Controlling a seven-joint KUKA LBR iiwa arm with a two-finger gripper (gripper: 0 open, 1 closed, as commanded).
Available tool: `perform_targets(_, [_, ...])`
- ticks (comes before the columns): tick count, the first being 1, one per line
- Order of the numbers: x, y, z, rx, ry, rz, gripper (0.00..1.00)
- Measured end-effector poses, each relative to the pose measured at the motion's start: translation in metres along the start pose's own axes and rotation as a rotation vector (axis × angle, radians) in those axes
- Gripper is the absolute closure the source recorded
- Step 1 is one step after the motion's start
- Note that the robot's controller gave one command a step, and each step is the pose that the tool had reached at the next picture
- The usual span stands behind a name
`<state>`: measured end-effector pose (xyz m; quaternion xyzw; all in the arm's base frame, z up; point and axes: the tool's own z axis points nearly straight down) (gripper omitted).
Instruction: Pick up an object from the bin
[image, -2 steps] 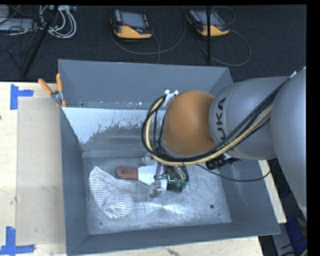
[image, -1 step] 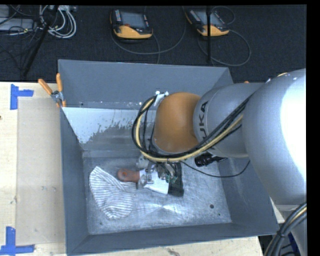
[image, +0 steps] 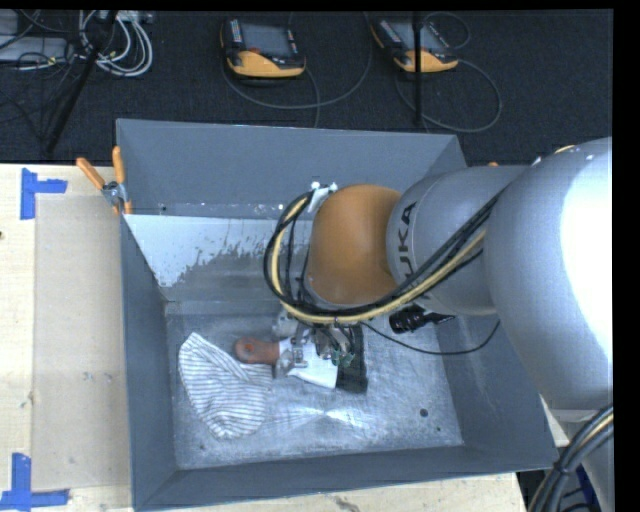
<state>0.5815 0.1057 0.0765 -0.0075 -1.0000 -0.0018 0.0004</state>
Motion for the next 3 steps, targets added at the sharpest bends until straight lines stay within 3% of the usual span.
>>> perform_targets(2, [0.001, -0.003, -0.087, 0.004, 0.004, 0.015, 1.0])
perform_targets(3, [0.007, -0.005, -0.2, 0.003, 0.0, 0.015, 1.0])
